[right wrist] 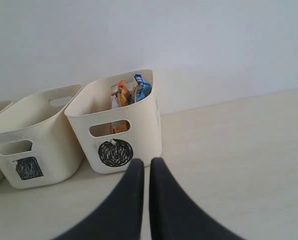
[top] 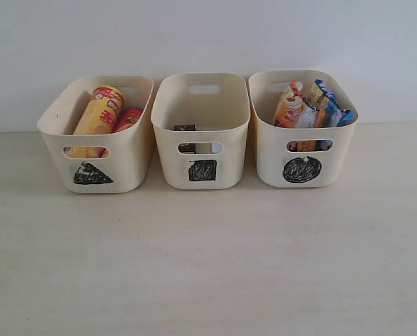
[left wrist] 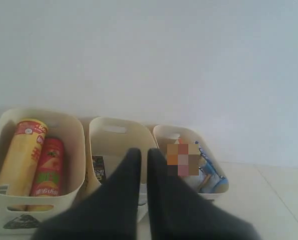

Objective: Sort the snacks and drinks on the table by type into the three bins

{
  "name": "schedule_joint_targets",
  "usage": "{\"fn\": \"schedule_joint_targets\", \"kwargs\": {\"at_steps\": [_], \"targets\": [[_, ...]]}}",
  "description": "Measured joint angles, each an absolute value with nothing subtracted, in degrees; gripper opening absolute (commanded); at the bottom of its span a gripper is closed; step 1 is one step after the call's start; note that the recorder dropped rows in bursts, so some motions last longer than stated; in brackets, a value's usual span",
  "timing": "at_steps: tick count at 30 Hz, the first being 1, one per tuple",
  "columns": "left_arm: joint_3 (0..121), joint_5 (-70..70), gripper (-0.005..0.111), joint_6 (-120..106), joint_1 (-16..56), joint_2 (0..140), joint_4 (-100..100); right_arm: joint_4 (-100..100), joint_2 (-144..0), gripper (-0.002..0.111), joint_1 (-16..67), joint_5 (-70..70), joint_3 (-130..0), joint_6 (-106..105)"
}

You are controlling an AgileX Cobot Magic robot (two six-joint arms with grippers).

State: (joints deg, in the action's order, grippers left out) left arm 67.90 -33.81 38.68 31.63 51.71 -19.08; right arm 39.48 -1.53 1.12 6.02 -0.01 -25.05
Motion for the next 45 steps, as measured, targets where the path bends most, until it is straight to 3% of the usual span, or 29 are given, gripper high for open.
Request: {"fn": "schedule_joint_targets", "kwargs": {"at_steps": [12,30,40,45], "targets": [[63.14,-33.81,0.004,38.44,31.63,40.84,-19.28,39.48,-1.53,0.0,1.12,6.25,-0.01,-25.05],[62.6,-34.36,0.004,23.36,30.87,40.31,-21.54,39.48,-1.53,0.0,1.12,6.25,-0.01,-25.05],[49.01,-21.44,0.004,-0.86,17.14,42.55,3.37,39.48,-1.53,0.0,1.12,6.25,-0.01,-25.05],[33.77,-15.87,0.004,-3.11,7.49,34.51,10.12,39.48,-1.53,0.0,1.12,6.25,-0.01,-25.05]]}}
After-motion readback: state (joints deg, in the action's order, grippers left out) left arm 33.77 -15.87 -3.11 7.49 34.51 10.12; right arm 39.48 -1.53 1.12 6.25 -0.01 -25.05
